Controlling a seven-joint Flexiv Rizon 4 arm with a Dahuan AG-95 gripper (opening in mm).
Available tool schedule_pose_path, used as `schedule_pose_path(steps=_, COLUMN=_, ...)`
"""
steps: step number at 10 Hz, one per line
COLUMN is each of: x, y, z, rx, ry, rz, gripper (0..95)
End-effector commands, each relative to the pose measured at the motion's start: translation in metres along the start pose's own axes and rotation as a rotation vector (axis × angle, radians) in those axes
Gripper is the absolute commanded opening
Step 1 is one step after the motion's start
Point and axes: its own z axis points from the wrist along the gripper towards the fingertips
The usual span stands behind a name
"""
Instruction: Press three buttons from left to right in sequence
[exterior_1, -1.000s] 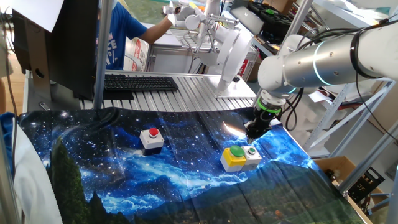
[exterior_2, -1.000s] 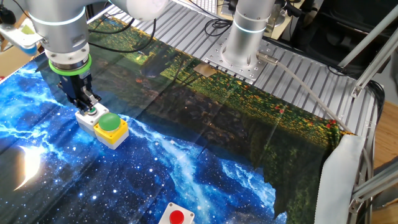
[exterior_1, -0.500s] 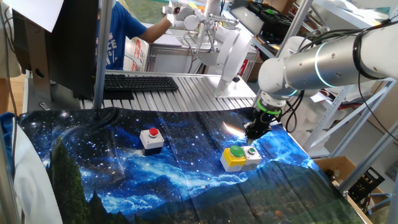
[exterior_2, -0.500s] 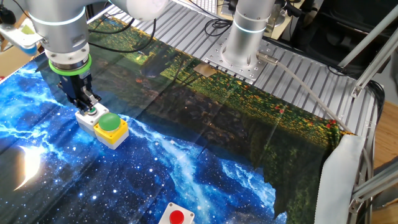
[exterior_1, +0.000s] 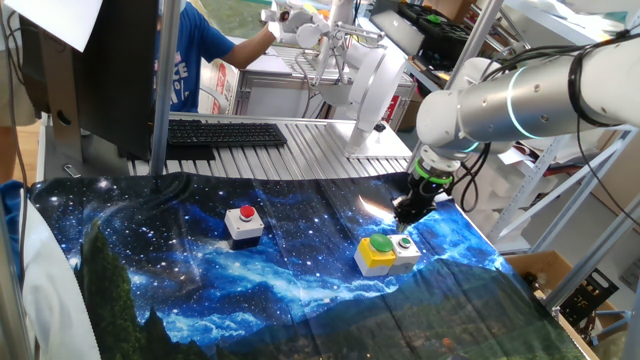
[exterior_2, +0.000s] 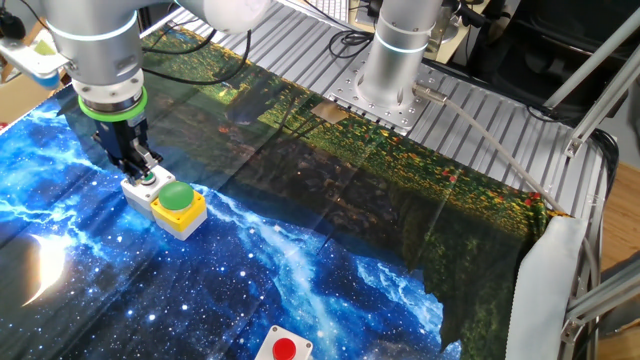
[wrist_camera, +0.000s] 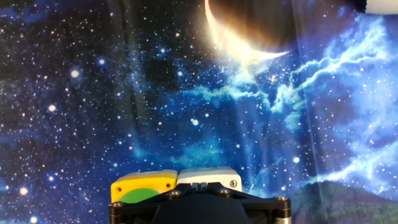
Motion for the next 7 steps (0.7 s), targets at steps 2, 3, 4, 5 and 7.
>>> schedule_pose_path(steps=2, x=0.0031, y=0.0018, z=-0.0030, rx=-0.002, ry=-0.002, rz=0.002, gripper=0.0)
schedule_pose_path(steps=3, x=0.0039, y=0.0027, z=-0.0037, rx=-0.001, ry=-0.003, rz=0.004, gripper=0.0)
schedule_pose_path(steps=4, x=0.0042, y=0.0030, z=-0.0043, rx=0.003, ry=-0.002, rz=0.005, gripper=0.0)
schedule_pose_path(steps=5, x=0.0038, y=0.0030, z=-0.0042, rx=0.004, ry=-0.002, rz=0.015, gripper=0.0)
schedule_pose_path(steps=7, x=0.0031, y=0.0031, z=-0.0036, rx=0.010, ry=-0.003, rz=0.031, gripper=0.0)
